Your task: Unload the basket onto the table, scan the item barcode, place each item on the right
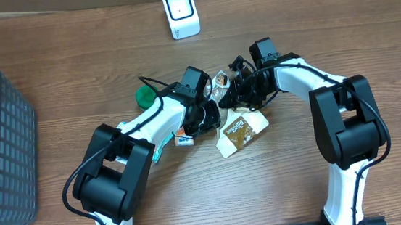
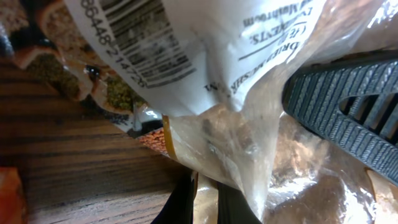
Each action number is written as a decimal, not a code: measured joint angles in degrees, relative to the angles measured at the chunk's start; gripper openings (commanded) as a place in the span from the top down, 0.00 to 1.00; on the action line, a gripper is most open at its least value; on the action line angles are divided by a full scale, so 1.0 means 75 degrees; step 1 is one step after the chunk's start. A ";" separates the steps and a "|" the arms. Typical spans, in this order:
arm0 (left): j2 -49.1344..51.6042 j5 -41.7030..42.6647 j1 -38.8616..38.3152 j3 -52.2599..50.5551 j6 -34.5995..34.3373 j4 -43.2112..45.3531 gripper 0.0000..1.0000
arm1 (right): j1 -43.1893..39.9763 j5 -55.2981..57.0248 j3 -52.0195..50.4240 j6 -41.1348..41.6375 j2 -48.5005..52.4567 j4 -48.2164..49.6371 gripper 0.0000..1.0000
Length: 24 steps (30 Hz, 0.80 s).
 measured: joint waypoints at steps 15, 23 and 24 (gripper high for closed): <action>-0.0965 0.0096 0.1918 0.0443 0.1906 -0.2562 0.96 | -0.1008 -0.0927 -0.0015 -0.0472 -0.0038 -0.0819 0.96; -0.3363 0.0047 0.2932 0.1580 0.2684 -0.3500 0.95 | -0.1119 -0.1113 -0.0061 -0.1142 -0.1495 -0.1326 0.96; -0.3585 0.0044 0.3045 0.1644 0.2719 -0.3509 0.91 | -0.1119 -0.1119 -0.0061 -0.1166 -0.1746 -0.1320 0.96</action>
